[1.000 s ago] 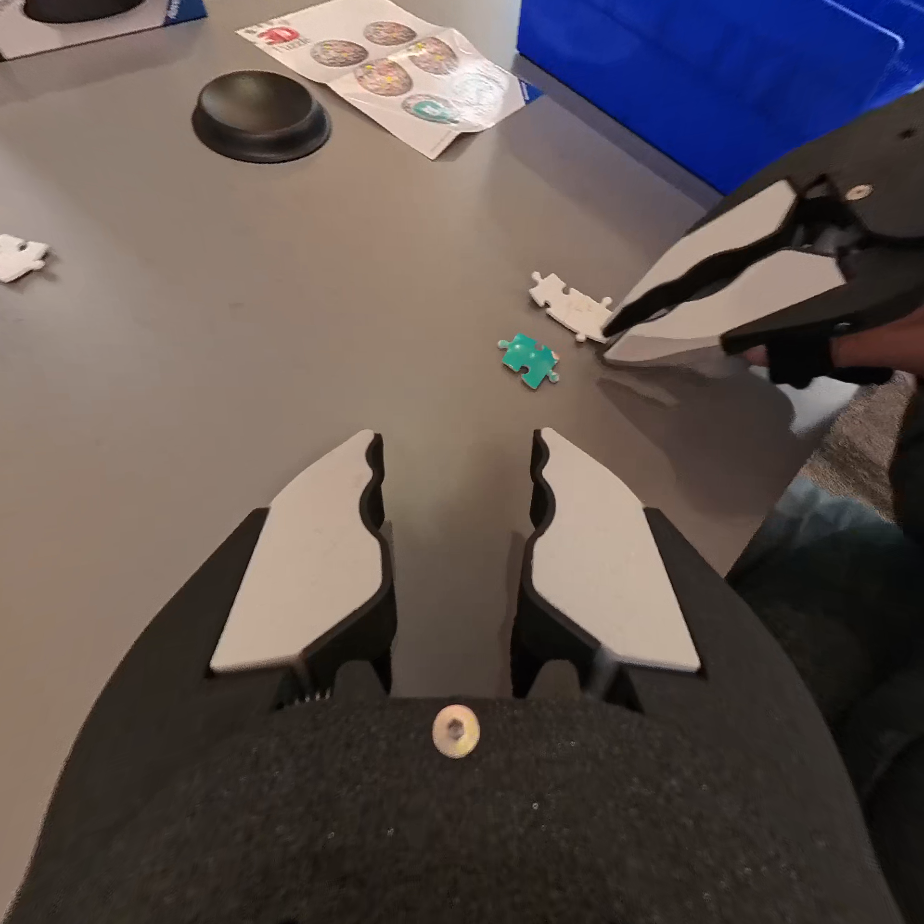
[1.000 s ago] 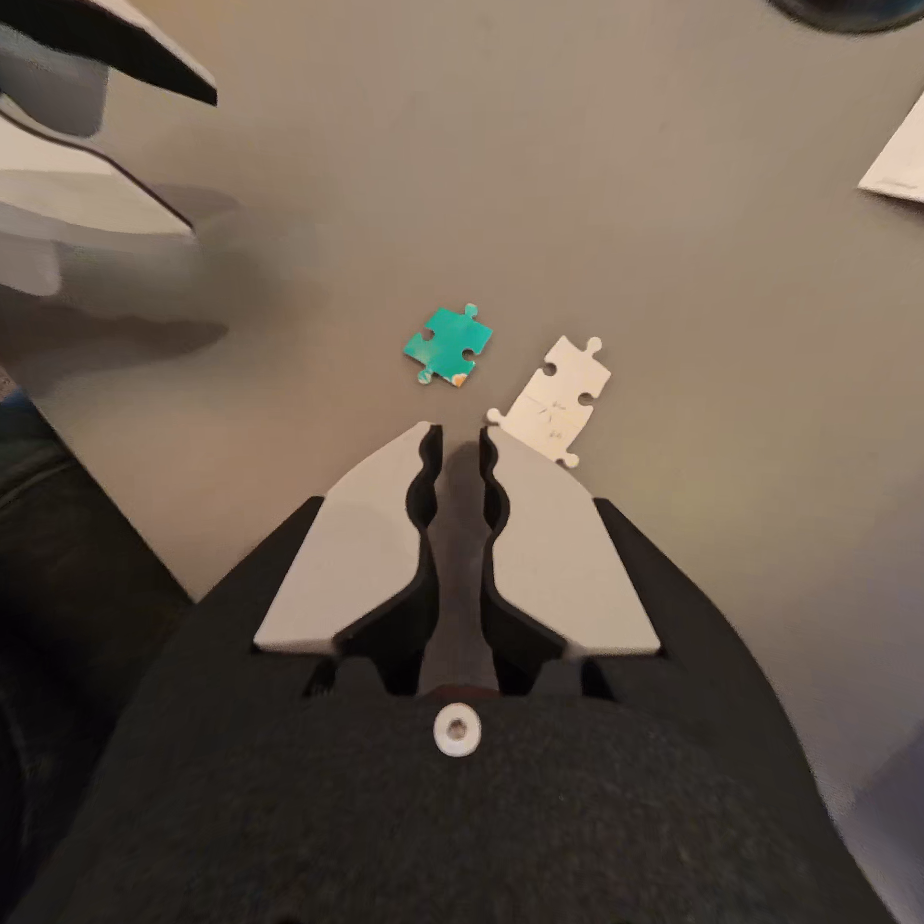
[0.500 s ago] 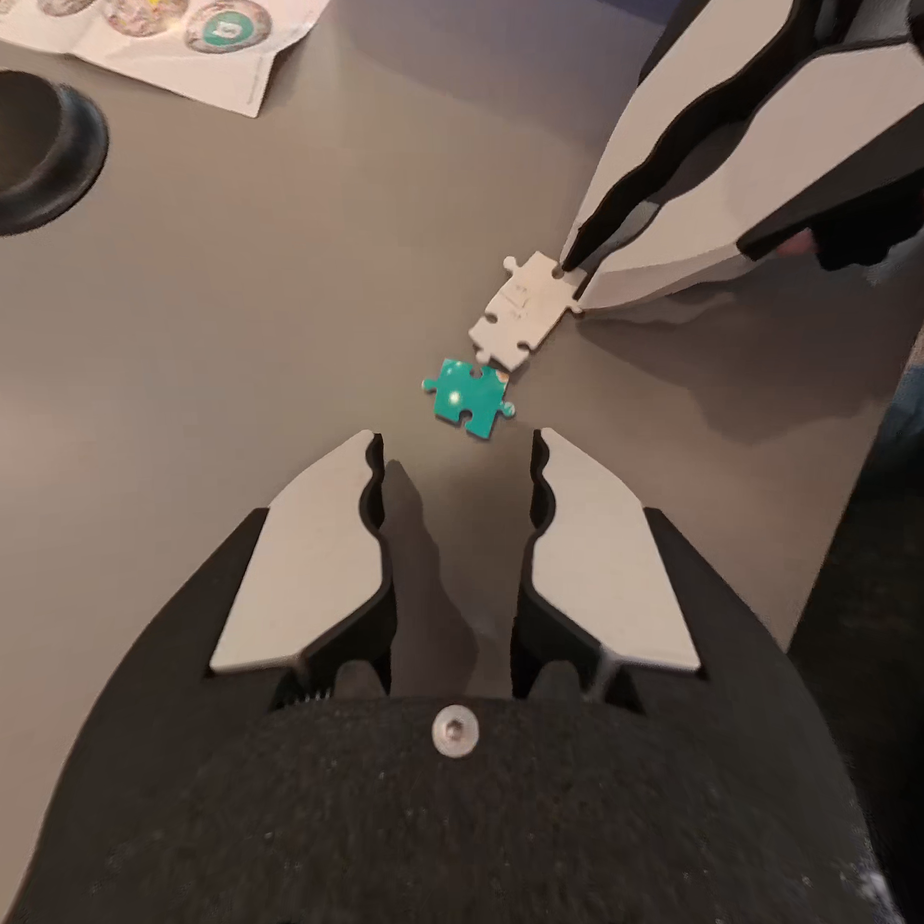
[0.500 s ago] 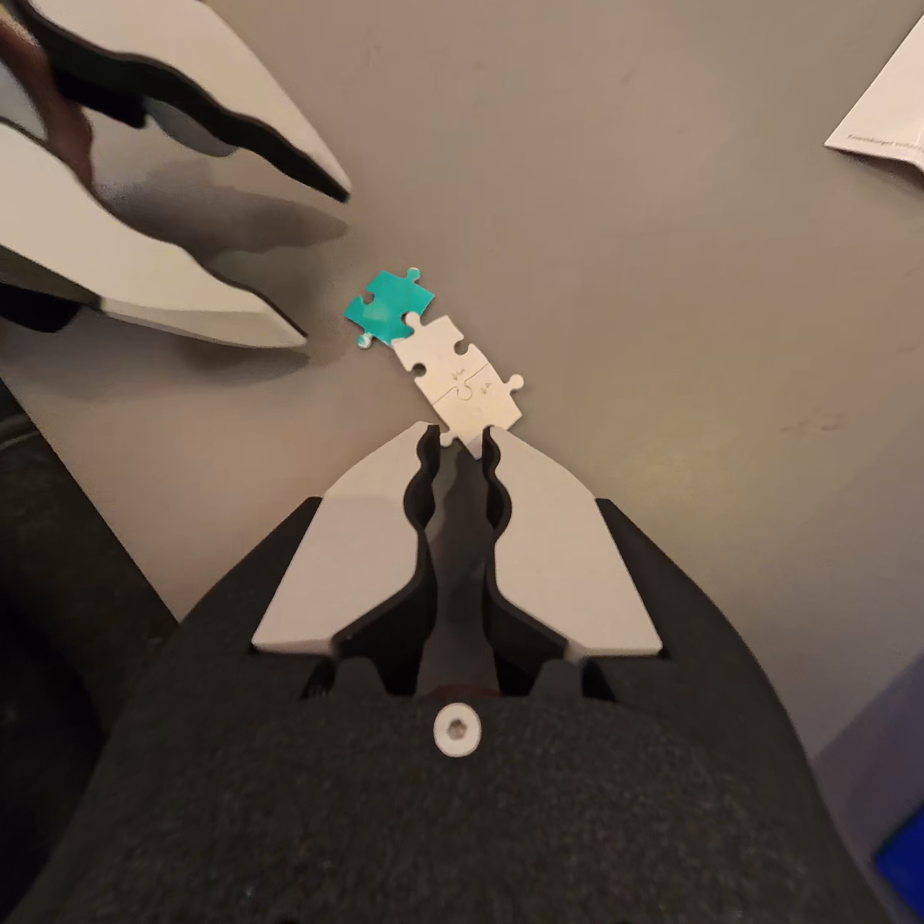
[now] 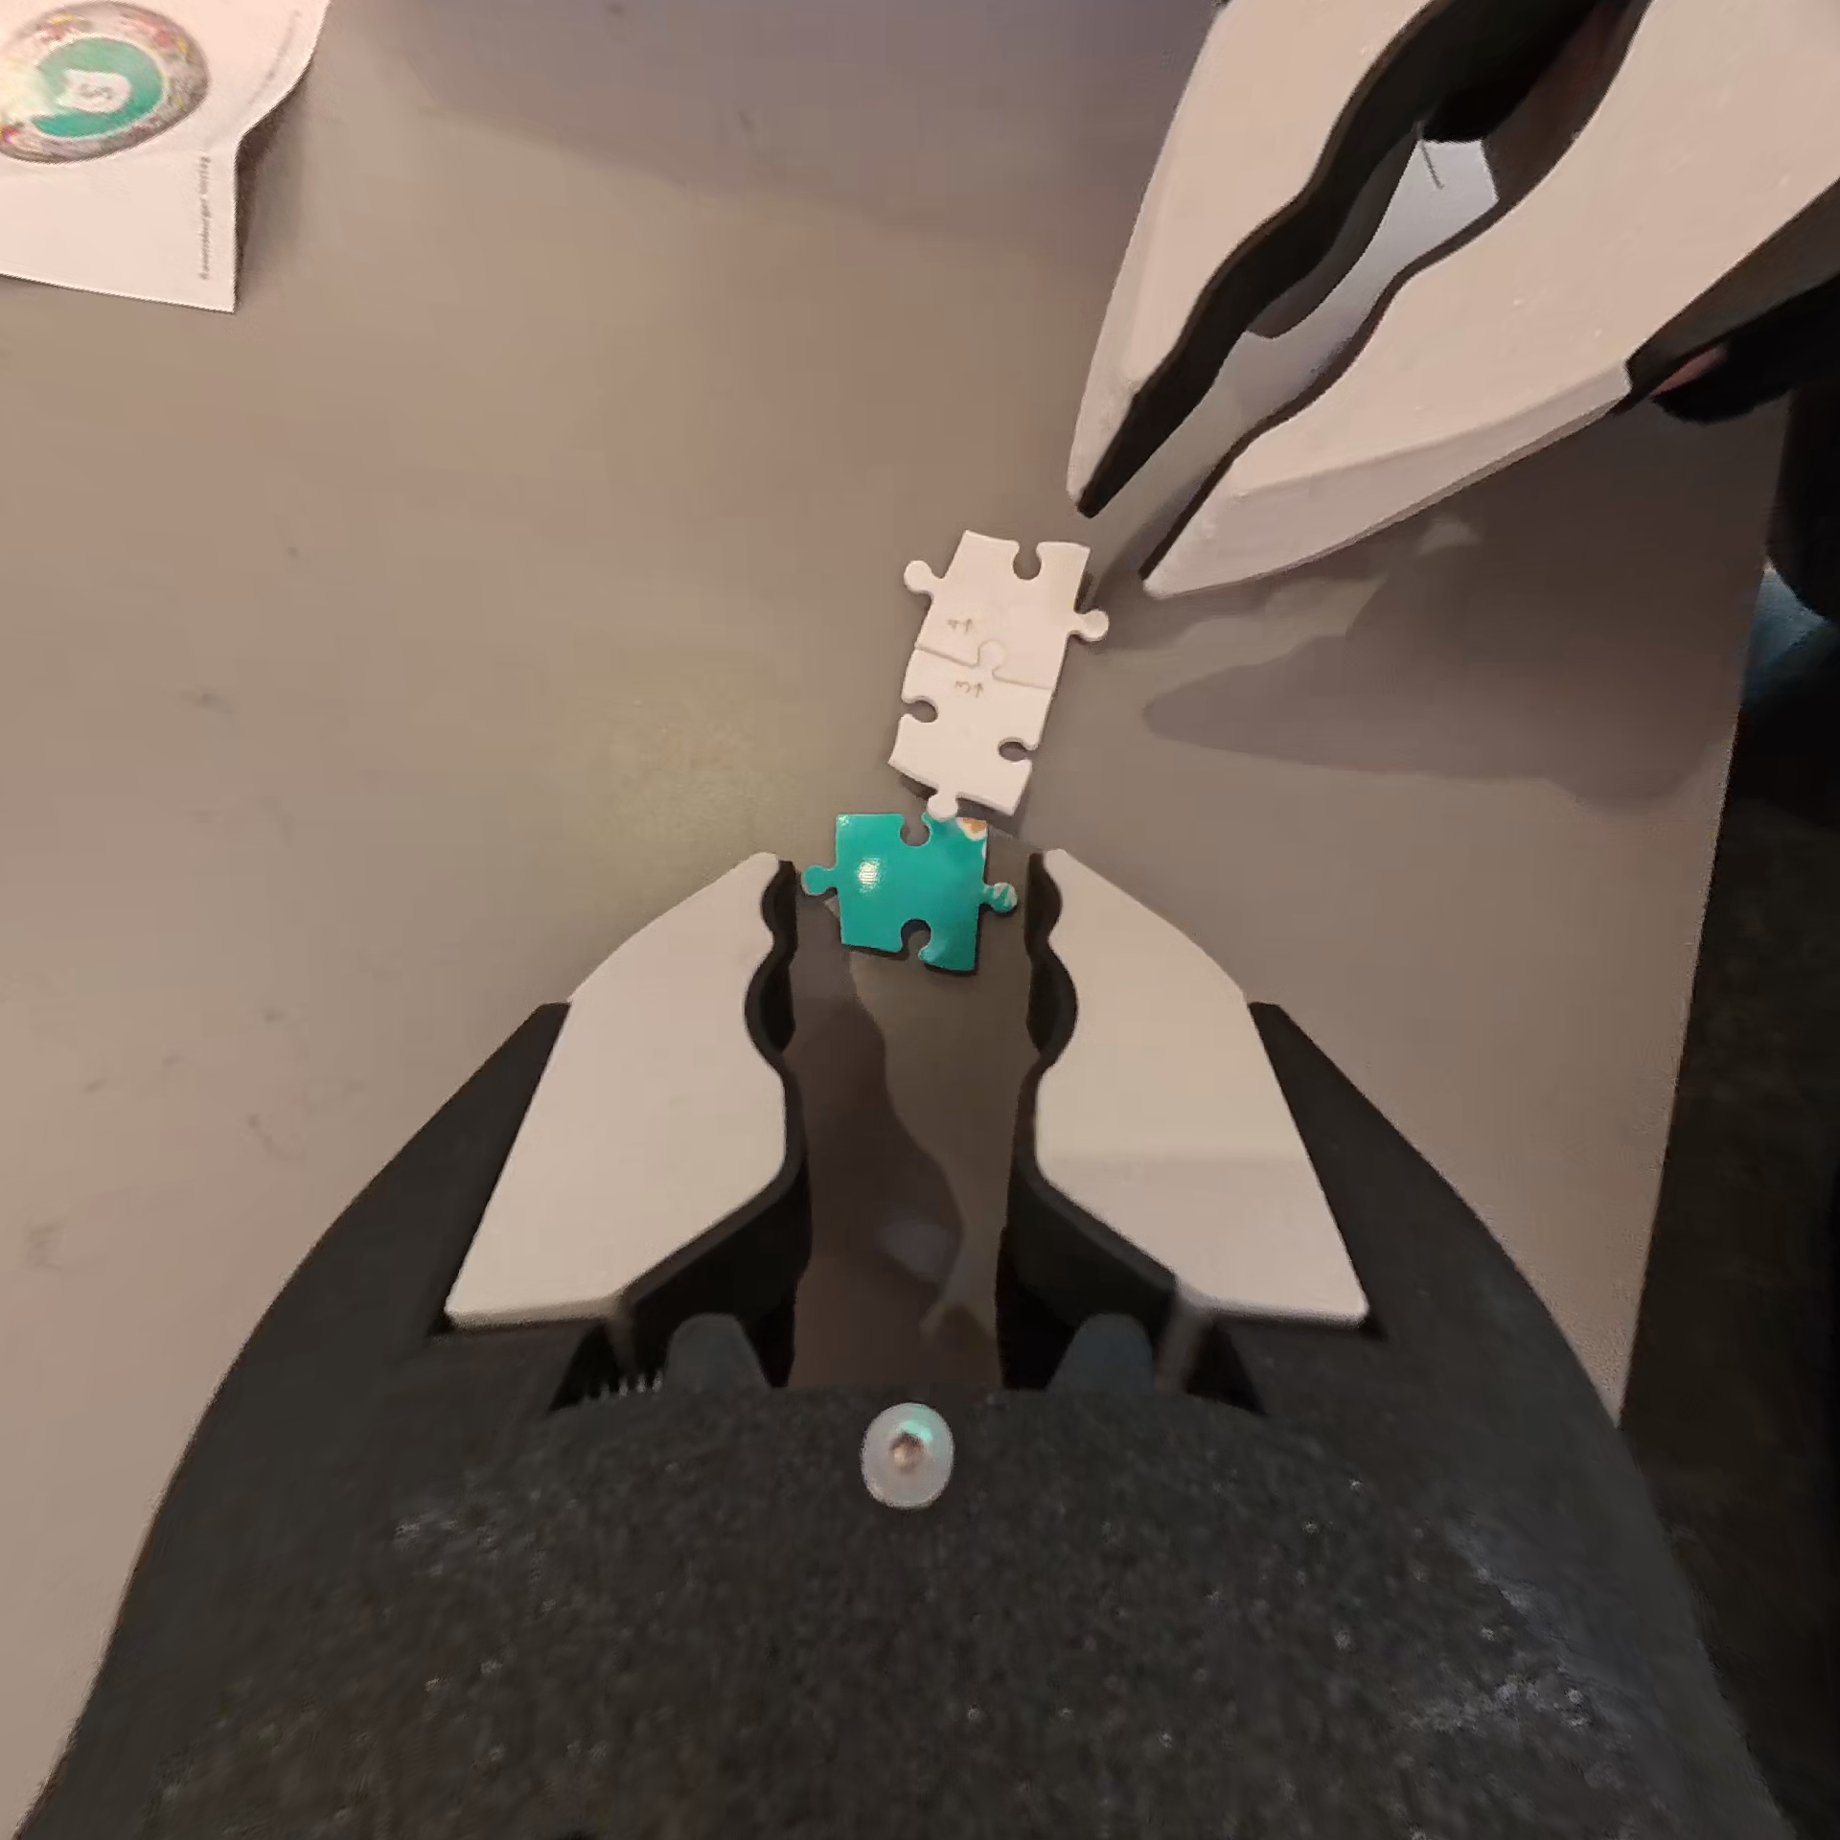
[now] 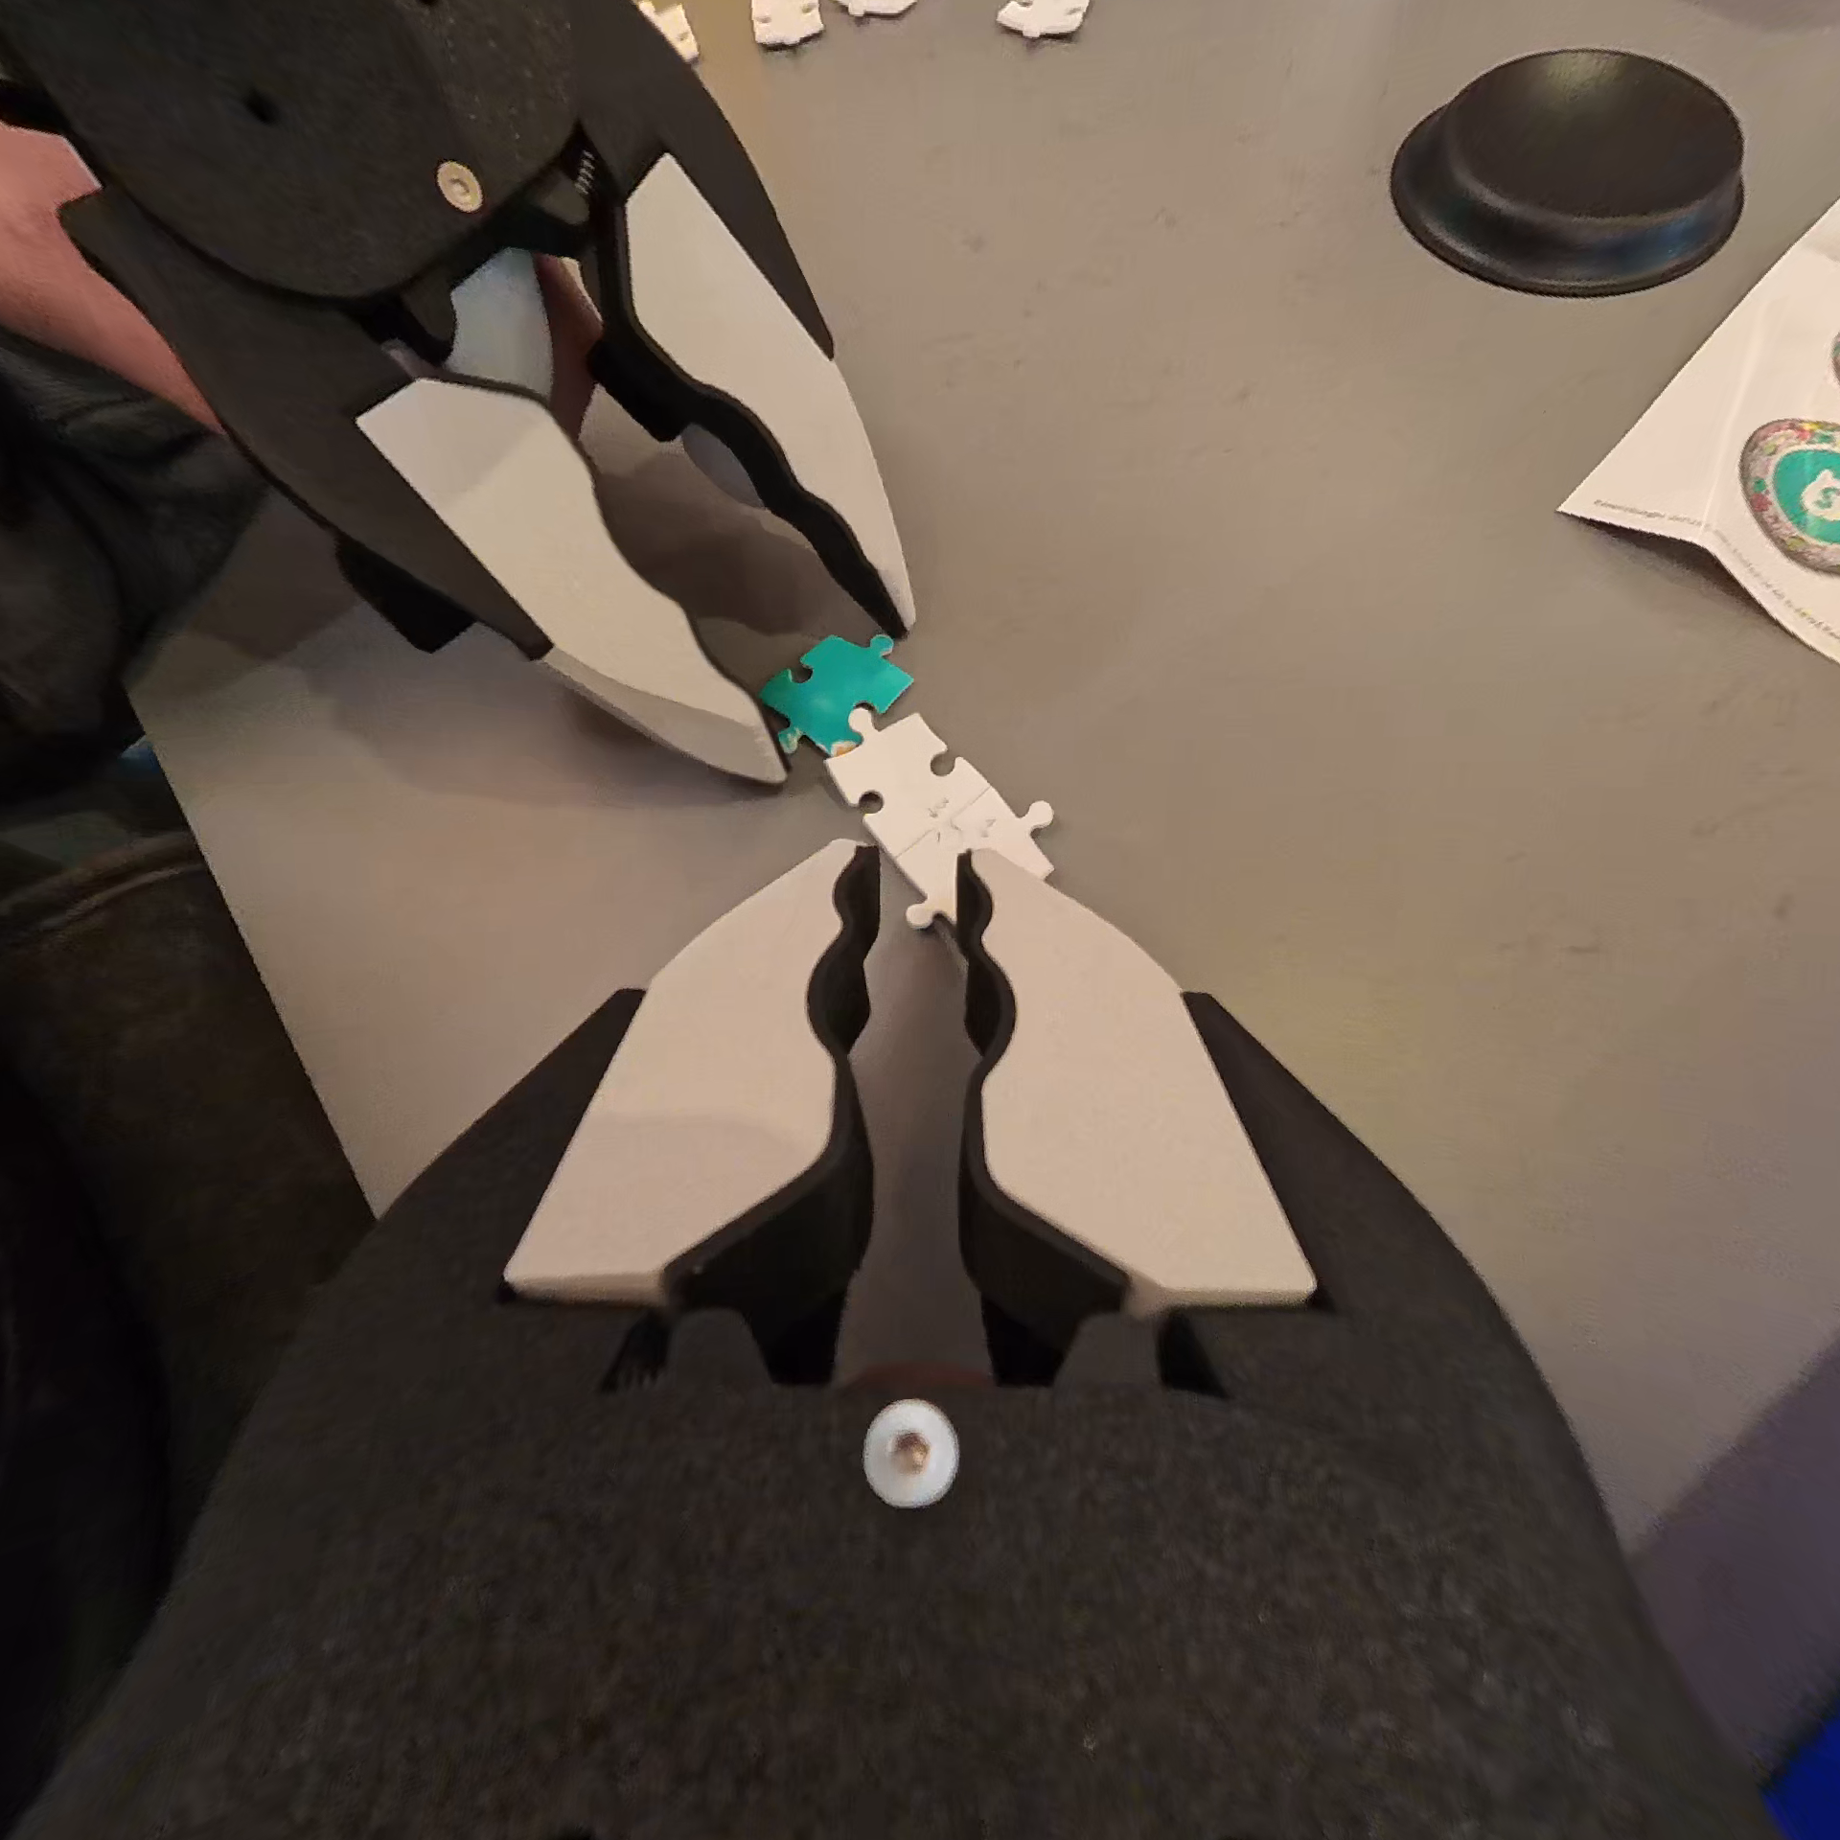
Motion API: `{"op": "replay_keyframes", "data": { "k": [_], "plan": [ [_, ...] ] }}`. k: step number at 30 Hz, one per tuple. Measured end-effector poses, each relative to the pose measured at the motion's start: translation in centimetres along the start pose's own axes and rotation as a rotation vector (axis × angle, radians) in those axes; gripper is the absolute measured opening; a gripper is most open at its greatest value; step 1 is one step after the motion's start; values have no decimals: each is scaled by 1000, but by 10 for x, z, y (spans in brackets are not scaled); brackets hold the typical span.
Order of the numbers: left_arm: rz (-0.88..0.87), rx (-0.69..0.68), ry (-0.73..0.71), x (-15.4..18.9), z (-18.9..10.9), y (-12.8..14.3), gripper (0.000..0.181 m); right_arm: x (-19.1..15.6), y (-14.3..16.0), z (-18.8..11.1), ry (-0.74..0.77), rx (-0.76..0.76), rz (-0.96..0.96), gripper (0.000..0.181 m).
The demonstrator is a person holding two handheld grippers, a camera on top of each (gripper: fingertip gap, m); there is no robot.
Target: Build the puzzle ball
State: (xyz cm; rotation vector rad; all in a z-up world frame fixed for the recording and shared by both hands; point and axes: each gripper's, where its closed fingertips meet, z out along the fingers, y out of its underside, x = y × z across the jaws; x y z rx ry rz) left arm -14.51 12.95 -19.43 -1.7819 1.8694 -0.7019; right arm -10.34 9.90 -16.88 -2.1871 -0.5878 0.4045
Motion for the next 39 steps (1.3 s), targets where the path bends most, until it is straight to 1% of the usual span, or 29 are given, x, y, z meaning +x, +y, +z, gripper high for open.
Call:
{"op": "replay_keyframes", "data": {
  "k": [4, 6, 9, 11, 13, 14, 16, 18, 19, 20, 23, 26, 30, 33, 35, 36, 38, 39],
  "plan": [
    [-4, -3, 1, -2, -2, 2, 35, 0, 2, 0, -12, 1, -4, 14],
    [-22, 3, 9, -3, -5, 4, 34, -2, 2, 1, -18, -2, -5, 14],
    [-112, 55, 55, -3, -13, 5, 34, -9, -2, 4, -45, 9, -13, 14],
    [-200, 128, 125, 2, -22, -1, 34, -17, -6, 8, -74, 18, -31, 14],
    [-328, 262, 260, 12, -38, -17, 34, -28, -14, 13, -111, 41, -63, 17],
    [-408, 363, 365, 19, -51, -30, 34, -30, -20, 15, -116, 67, -77, 21],
    [-584, 587, 626, 29, -84, -56, 34, -36, -34, 15, -144, 120, -95, 26],
    [-729, 772, 832, 27, -113, -69, 33, -45, -49, 9, -223, 183, -67, 23],
    [-768, 827, 883, 24, -120, -70, 33, -49, -58, 4, -270, 226, -36, 22],
    [-786, 857, 906, 23, -124, -69, 34, -52, -68, -1, -302, 275, -7, 22],
    [-805, 876, 965, 27, -129, -67, 34, -59, -92, -16, -338, 393, -17, 24],
    [-815, 867, 1021, 29, -133, -68, 33, -62, -102, -21, -312, 420, -101, 24],
    [-820, 814, 1085, 38, -130, -66, 34, -70, -111, -24, -380, 444, -121, 23],
    [-832, 800, 1106, 40, -129, -65, 34, -74, -110, -23, -419, 429, -150, 11],
    [-855, 816, 1068, 31, -129, -63, 33, -73, -106, -24, -439, 414, -138, 4],
    [-856, 814, 1022, 25, -128, -60, 34, -71, -105, -23, -441, 402, -115, 3],
    [-823, 787, 911, 16, -125, -52, 42, -66, -102, -20, -436, 385, -58, 2],
    [-799, 764, 846, 12, -124, -48, 42, -63, -101, -19, -435, 379, -30, 2]
  ]
}}
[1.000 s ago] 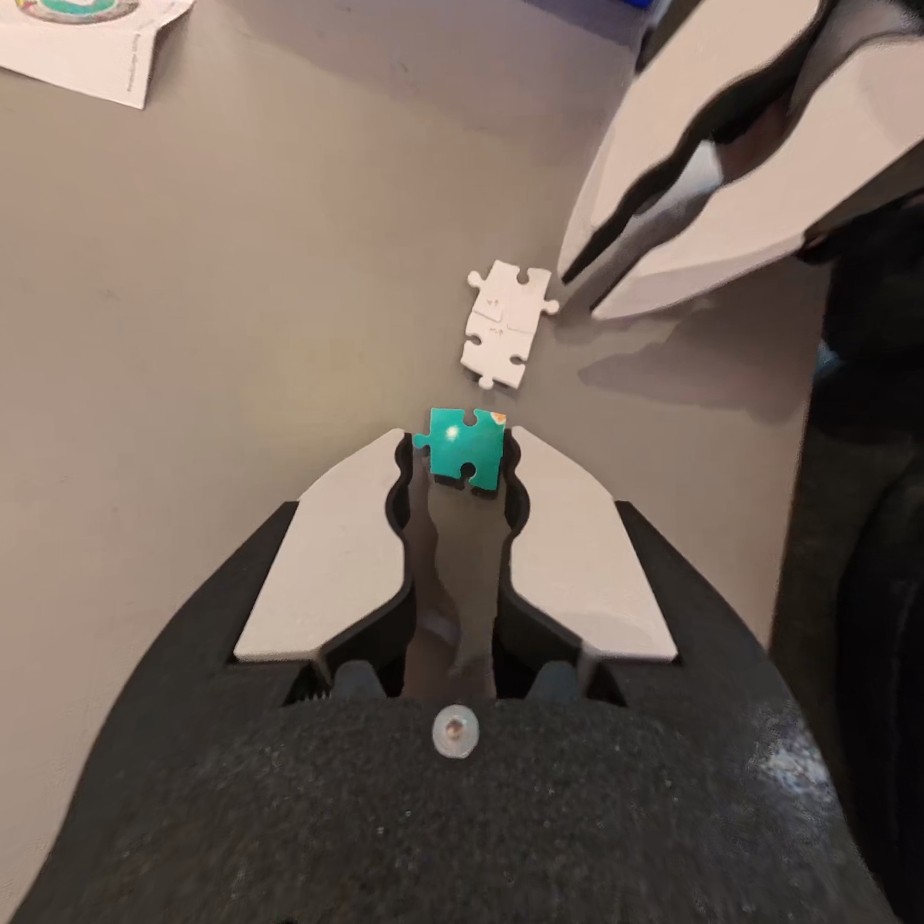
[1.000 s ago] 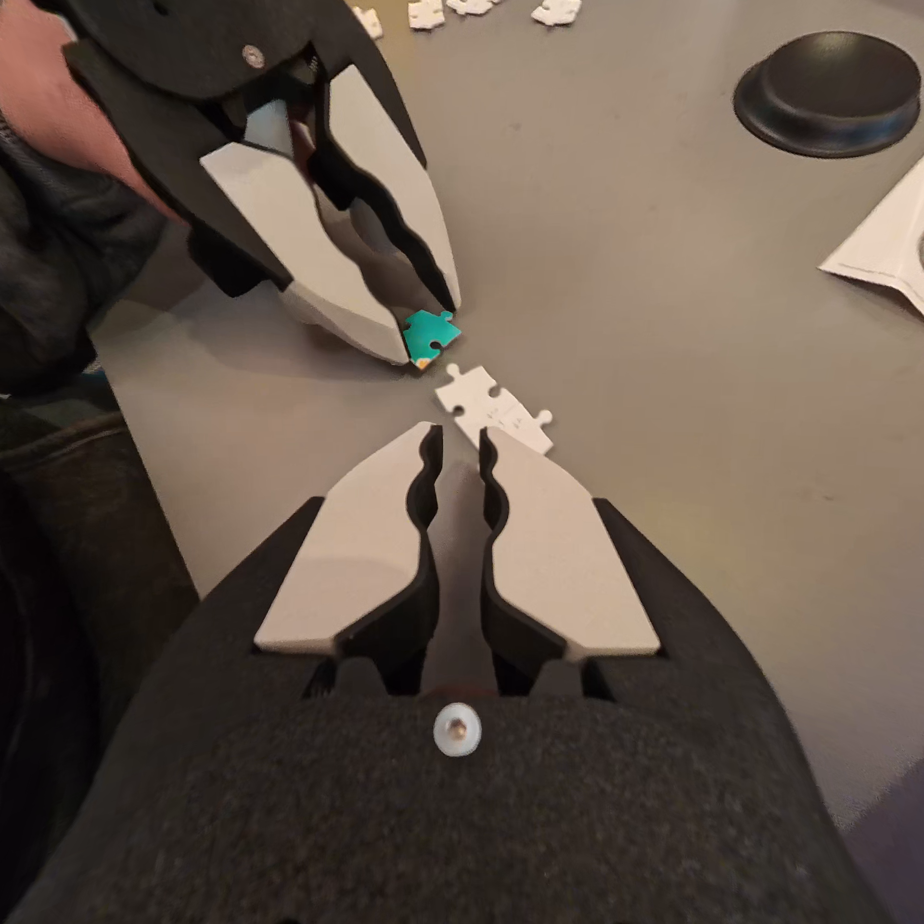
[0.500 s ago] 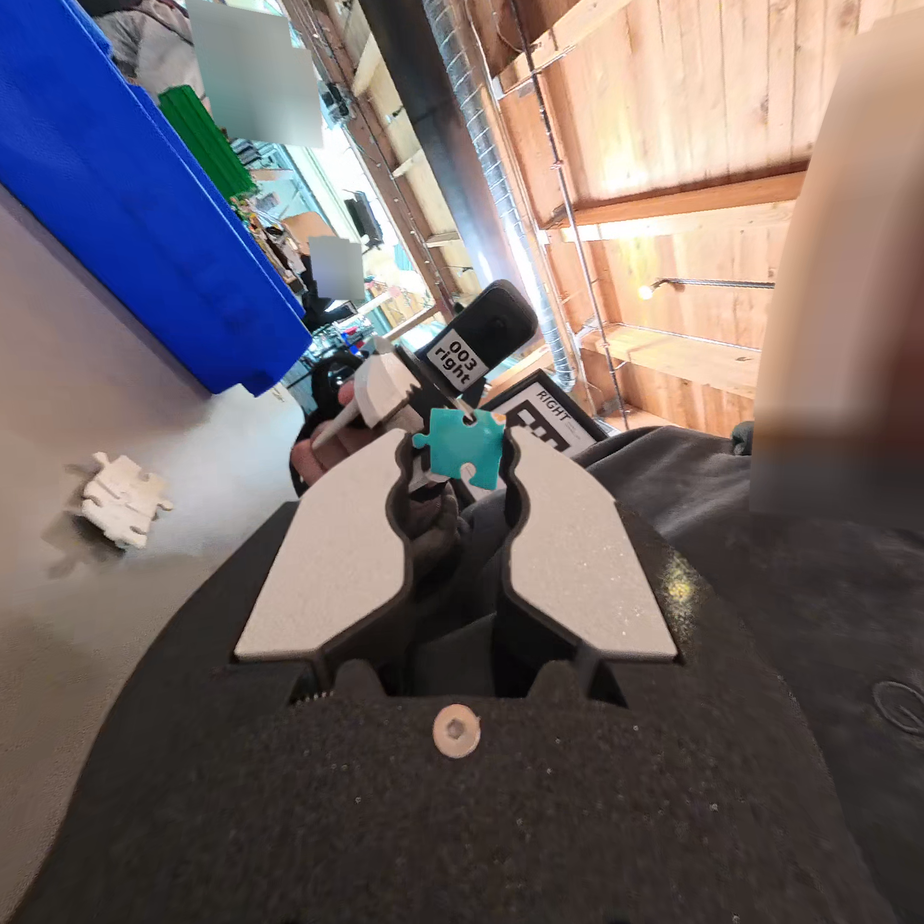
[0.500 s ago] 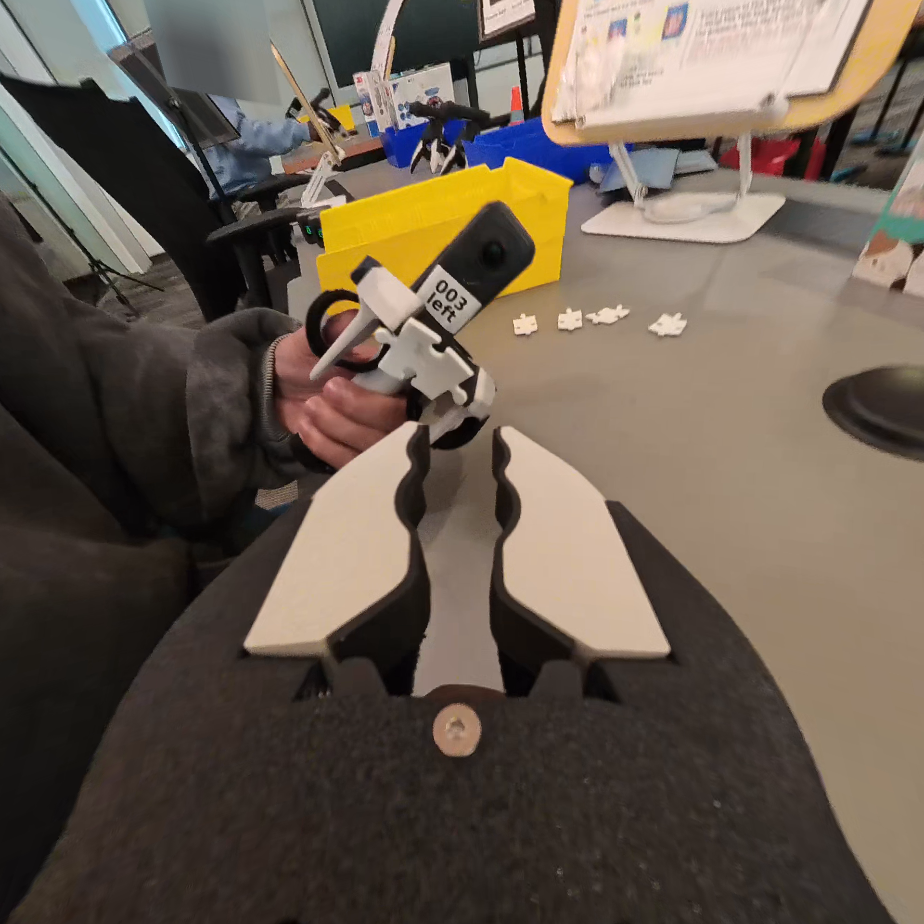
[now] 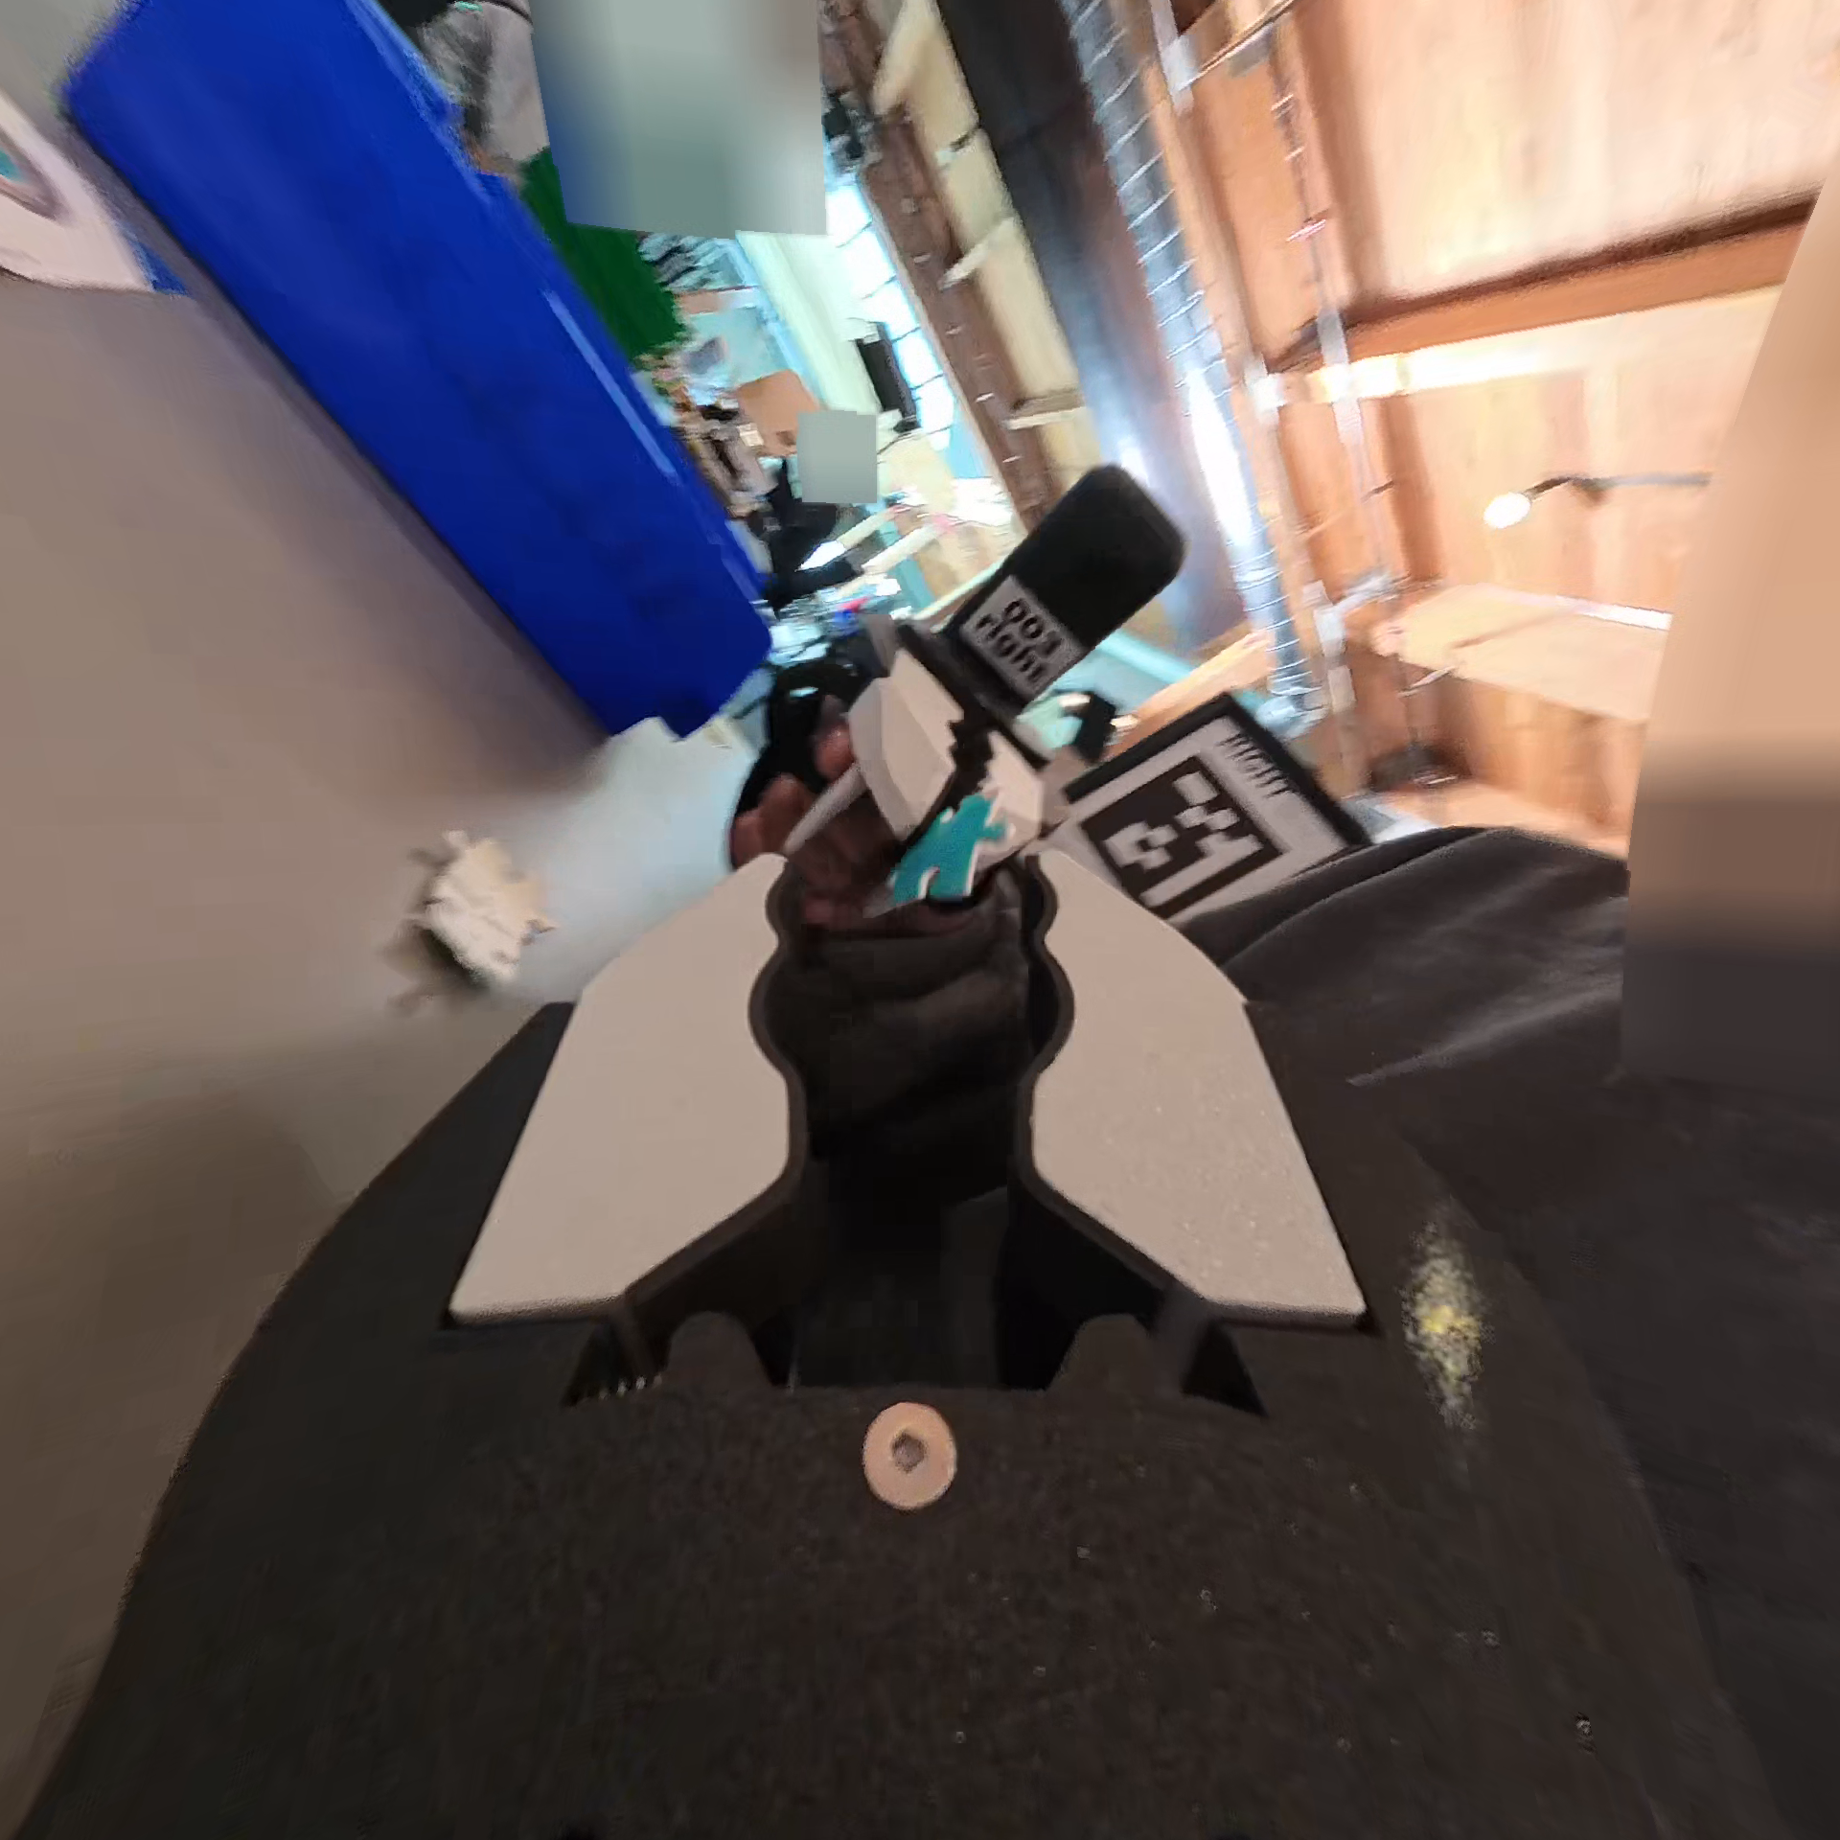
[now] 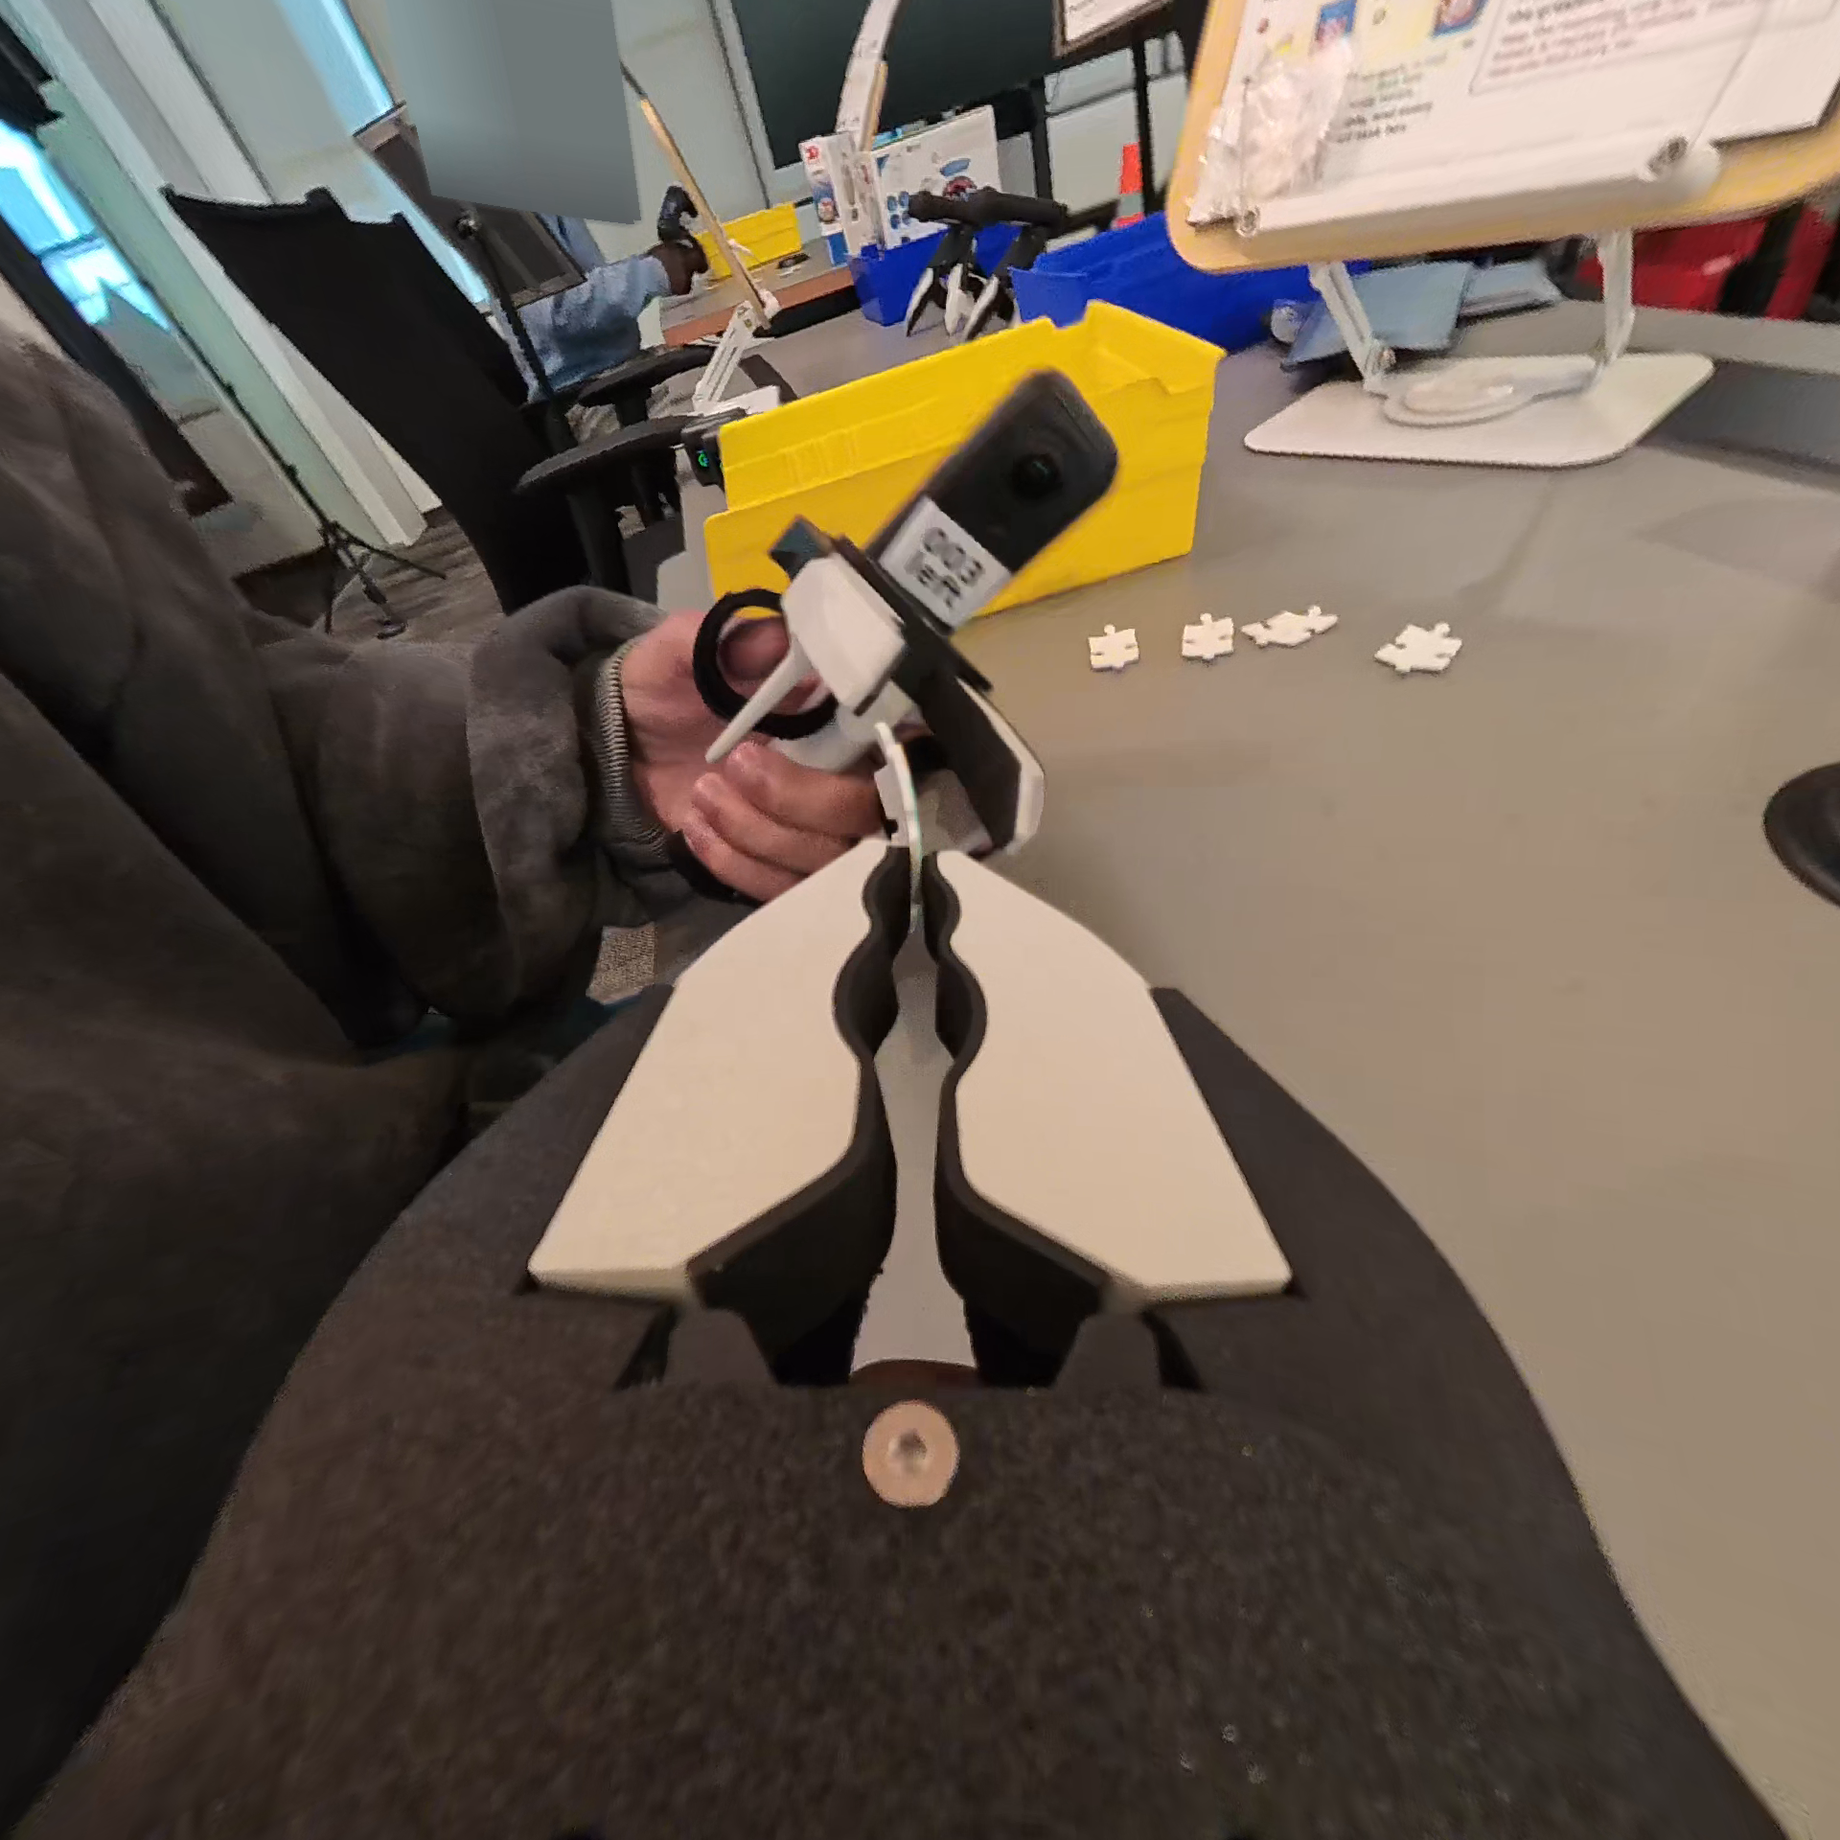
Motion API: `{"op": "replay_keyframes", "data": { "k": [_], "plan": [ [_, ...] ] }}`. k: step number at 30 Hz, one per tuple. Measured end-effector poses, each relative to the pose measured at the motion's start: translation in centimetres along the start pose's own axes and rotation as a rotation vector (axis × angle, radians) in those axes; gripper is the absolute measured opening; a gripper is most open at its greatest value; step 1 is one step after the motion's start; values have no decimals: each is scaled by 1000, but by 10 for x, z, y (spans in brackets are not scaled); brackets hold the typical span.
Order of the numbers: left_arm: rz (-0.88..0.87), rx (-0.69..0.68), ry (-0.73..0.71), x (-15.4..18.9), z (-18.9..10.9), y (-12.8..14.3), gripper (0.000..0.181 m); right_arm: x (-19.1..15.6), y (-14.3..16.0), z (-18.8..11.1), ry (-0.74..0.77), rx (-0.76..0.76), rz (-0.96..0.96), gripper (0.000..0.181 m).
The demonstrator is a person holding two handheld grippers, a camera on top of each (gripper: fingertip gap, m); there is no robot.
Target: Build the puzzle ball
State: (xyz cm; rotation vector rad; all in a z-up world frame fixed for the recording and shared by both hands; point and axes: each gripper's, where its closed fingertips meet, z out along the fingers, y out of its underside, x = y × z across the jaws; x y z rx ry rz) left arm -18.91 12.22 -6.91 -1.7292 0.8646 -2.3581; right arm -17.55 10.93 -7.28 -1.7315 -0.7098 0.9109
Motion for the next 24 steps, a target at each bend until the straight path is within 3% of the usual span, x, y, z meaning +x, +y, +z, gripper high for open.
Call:
{"op": "replay_keyframes", "data": {
  "k": [5, 11, 13, 17, 24],
  "plan": [
    [186, -68, -227, -15, -13, 3, 42, 16, 7, -3, 15, 30, 207, 2],
    [327, -165, -347, -28, -1, 20, 36, 11, 20, 3, -69, 77, 425, 2],
    [342, -184, -348, -29, 3, 24, 33, 8, 24, 7, -73, 78, 432, 2],
    [359, -219, -335, -27, 5, 31, 2, 3, 31, 11, -65, 56, 413, 2],
    [322, -271, -379, -36, 0, 35, 2, 3, 49, 13, -32, -65, 332, 4]
  ]
}}
